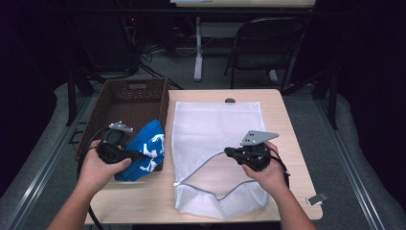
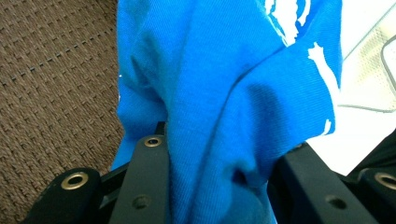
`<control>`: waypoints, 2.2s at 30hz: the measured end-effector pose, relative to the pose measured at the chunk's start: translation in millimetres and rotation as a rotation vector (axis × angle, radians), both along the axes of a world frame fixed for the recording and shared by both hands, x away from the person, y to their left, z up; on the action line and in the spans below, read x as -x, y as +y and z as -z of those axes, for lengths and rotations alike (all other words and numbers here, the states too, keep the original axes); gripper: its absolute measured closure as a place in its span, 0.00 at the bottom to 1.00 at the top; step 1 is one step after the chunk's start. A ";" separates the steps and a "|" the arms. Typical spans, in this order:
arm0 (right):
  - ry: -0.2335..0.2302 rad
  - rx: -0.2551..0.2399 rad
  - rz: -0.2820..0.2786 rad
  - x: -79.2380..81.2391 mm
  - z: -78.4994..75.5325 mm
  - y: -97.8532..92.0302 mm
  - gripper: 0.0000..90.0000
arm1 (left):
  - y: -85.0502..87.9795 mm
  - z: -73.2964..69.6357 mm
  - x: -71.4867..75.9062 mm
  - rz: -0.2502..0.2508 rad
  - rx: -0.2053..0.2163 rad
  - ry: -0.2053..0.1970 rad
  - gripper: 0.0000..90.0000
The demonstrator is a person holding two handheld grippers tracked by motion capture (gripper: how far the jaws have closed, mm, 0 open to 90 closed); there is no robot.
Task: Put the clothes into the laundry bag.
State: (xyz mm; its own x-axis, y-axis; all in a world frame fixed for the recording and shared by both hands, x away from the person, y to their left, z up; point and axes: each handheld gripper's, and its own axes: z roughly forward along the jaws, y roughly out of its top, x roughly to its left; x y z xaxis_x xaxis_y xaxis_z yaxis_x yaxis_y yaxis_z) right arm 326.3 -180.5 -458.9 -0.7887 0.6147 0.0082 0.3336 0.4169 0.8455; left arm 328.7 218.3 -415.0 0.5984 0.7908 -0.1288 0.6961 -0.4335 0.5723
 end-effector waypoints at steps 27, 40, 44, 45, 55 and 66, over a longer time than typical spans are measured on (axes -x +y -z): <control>0.005 0.005 -0.002 -0.8 2.6 1.2 0.99 | -18.0 15.2 42.2 0.060 0.093 -0.044 0.77; 0.016 0.019 0.001 -3.6 9.0 4.1 0.99 | -29.1 27.7 45.3 0.079 0.134 -0.046 0.77; 0.012 0.017 0.002 -4.4 9.5 4.9 0.99 | -37.4 31.4 45.9 0.097 0.144 -0.043 0.77; 0.016 0.015 0.004 -4.6 9.8 4.8 0.99 | -38.9 31.9 45.9 0.099 0.143 -0.044 0.77; 0.018 0.014 0.015 -6.9 13.5 3.9 0.99 | -59.5 36.7 47.6 0.145 0.155 -0.041 0.77; 0.023 0.013 0.019 -7.3 14.8 3.7 0.99 | -82.3 41.6 48.8 0.195 0.175 -0.030 0.77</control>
State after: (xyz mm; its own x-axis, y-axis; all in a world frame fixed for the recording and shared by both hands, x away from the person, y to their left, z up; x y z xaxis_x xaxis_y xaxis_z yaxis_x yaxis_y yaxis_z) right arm 333.6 -176.8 -473.7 -0.7769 0.6294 0.0180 0.3609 0.4216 0.8319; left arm 279.8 136.0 -456.6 0.7430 0.6273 -0.2333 0.5904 -0.4502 0.6699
